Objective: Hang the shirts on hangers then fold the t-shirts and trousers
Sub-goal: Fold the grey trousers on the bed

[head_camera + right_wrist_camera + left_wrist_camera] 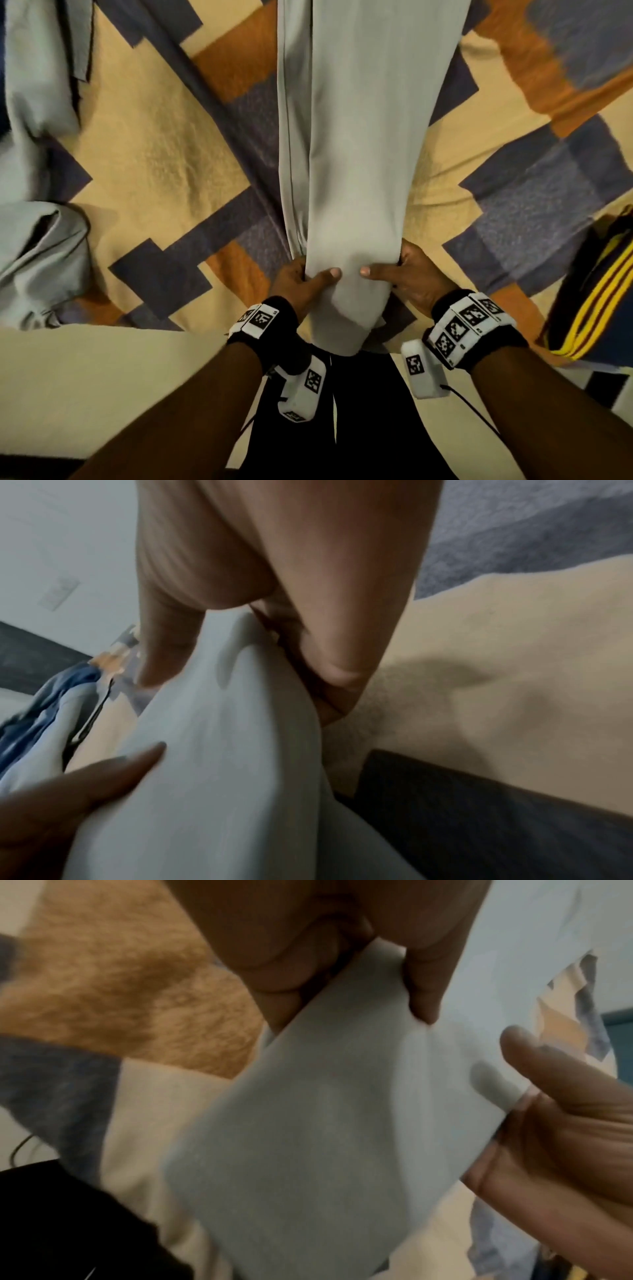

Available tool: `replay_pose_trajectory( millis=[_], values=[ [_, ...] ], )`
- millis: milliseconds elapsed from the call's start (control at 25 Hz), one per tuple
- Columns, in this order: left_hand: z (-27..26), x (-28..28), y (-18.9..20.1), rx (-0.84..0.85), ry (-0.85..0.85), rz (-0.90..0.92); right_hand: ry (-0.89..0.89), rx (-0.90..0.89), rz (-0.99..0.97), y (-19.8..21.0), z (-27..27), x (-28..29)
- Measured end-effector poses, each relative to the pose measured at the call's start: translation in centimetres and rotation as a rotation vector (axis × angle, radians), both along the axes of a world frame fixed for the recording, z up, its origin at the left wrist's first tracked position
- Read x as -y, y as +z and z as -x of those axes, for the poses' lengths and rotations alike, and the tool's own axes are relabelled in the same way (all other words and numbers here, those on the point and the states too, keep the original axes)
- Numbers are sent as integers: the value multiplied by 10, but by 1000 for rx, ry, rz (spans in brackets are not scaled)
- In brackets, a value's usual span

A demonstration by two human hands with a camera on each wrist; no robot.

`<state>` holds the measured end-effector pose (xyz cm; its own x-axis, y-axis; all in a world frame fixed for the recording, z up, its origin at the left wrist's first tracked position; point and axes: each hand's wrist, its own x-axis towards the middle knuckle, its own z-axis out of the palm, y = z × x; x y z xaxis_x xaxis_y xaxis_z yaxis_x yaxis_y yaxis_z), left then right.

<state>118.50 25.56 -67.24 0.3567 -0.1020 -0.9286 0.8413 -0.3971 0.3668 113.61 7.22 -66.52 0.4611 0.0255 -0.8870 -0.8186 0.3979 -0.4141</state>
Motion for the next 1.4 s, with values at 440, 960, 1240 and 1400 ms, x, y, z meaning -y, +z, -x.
replay_pose_trajectory(
  millis=[440, 960, 1240, 1400],
  values=[
    [39, -12, -2, 209, -140, -176, 211, 26, 429, -15, 57, -33],
    [82, -47, 23, 321, -159, -144, 88, 168, 173, 16, 84, -26],
    [154, -96, 5, 111, -370, -28, 166, 80, 205, 2, 199, -70],
    [187, -138, -23, -40, -494, -92, 273, 4, 162, -24, 243, -105]
  ],
)
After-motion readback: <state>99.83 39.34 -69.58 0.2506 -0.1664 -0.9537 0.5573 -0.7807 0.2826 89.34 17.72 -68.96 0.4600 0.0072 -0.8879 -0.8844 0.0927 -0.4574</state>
